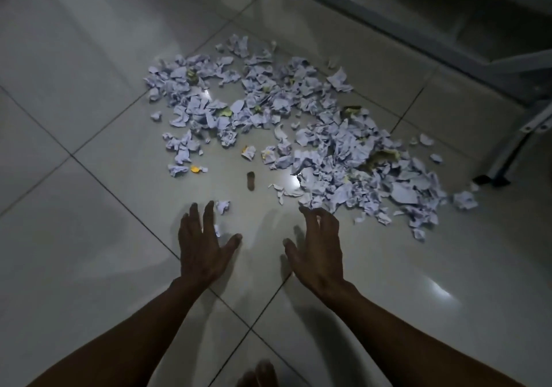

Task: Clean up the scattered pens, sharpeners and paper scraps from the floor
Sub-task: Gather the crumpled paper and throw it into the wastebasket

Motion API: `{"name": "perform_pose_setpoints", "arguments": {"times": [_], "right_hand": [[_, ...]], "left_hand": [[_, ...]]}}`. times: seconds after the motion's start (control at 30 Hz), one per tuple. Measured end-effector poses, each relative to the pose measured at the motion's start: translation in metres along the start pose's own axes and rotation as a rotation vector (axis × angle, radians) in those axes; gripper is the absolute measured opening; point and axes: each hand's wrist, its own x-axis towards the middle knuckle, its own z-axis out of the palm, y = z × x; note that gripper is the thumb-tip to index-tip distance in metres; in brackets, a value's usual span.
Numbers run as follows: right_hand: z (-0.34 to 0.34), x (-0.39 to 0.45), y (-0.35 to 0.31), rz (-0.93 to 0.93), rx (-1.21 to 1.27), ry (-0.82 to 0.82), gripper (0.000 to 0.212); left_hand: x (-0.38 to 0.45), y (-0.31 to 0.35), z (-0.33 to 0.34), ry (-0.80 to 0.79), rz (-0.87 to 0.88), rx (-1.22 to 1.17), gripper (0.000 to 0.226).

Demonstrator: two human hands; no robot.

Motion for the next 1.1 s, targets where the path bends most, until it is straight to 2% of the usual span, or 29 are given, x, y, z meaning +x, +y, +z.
{"name": "perform_pose_setpoints", "arguments": {"times": [0.13, 0.27, 0.5, 0.63, 0.83, 1.03, 1.1], "right_hand": [[0.014, 0.013, 0.018, -0.08, -0.014, 0.127, 0.068], [0.006, 0.026, 0.034, -0.09, -0.021, 0.215, 0.07], [-0.019, 0.026, 0.078, 0.029, -0.047, 0.324, 0.077], [-0.026, 0.036, 0.088, 0.028, -0.056, 0.353, 0.078], [-0.041, 0.047, 0.109, 0.069, -0.015, 0.419, 0.083], [-0.077, 0.064, 0.148, 0.212, -0.071, 0.479, 0.1], [-0.091, 0.072, 0.163, 0.275, -0.119, 0.479, 0.106]], "left_hand": [[0.025, 0.005, 0.028, 0.027, 0.053, -0.023, 0.094], [0.051, 0.036, 0.041, 0.086, 0.076, -0.02, 0.093], [0.087, 0.077, 0.049, 0.132, 0.154, -0.091, 0.089], [0.112, 0.093, 0.05, 0.095, 0.239, -0.159, 0.083], [0.125, 0.14, 0.061, 0.036, 0.389, -0.173, 0.087], [0.116, 0.171, 0.073, 0.033, 0.5, -0.212, 0.083], [0.116, 0.174, 0.073, 0.085, 0.533, -0.196, 0.082]]}}
